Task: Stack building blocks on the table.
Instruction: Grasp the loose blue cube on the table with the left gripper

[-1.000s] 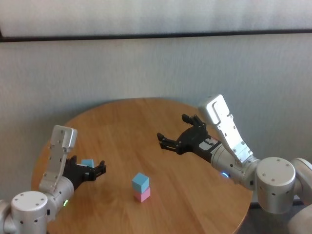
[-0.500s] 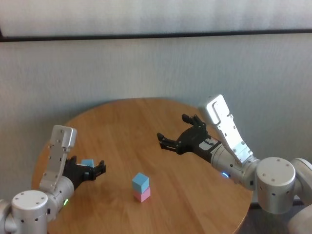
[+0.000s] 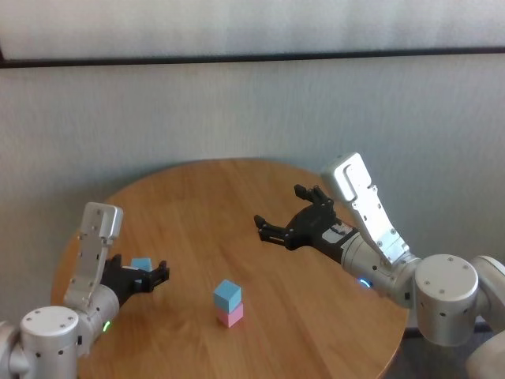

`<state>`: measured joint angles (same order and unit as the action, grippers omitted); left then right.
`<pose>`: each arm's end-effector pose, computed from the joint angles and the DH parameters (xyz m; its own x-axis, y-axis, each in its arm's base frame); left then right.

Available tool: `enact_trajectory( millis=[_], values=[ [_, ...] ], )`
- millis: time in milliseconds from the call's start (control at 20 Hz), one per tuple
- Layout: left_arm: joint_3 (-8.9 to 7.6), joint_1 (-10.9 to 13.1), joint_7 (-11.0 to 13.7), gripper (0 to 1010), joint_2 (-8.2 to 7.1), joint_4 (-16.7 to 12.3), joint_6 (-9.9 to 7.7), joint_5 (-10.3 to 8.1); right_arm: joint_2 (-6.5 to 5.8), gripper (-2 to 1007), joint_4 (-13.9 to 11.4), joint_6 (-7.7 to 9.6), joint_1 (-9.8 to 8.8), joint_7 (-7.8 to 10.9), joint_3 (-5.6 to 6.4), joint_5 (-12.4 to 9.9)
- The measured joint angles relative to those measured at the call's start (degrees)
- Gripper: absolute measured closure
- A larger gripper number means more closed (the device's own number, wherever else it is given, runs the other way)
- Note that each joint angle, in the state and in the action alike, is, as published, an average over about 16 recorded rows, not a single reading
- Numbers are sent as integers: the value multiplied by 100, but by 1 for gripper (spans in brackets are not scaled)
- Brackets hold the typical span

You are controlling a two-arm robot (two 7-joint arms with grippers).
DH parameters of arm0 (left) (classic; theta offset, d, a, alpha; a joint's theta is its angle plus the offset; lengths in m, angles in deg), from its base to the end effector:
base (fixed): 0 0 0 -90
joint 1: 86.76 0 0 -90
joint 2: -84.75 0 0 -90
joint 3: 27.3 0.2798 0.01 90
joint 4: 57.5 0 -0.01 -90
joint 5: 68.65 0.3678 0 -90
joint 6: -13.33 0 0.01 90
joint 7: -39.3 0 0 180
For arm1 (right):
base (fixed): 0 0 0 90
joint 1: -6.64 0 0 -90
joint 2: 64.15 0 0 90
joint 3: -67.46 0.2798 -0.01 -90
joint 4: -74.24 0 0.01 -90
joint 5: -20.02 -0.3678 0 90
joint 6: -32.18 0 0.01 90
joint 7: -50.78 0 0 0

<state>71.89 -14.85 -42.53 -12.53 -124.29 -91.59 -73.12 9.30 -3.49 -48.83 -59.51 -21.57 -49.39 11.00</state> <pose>0.4680 -0.0002 -0.3139 0.2369 0.9707 0.0397 -0.9066 0.2062 0.3682 0.4707 0.0575 -0.2341 0.6066 -0.7626 0.2247 0.7950 0.5804 -0.1762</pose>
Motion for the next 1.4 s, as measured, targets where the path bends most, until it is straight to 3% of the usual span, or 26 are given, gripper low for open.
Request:
enact_trajectory(
  millis=[900,1400],
  values=[
    [-27,-49,-44,21,43,71,-80,131,0,0,0,0,0,0,0,0],
    [-21,-47,-37,176,36,68,-68,116,0,1,0,0,0,0,0,0]
  ],
)
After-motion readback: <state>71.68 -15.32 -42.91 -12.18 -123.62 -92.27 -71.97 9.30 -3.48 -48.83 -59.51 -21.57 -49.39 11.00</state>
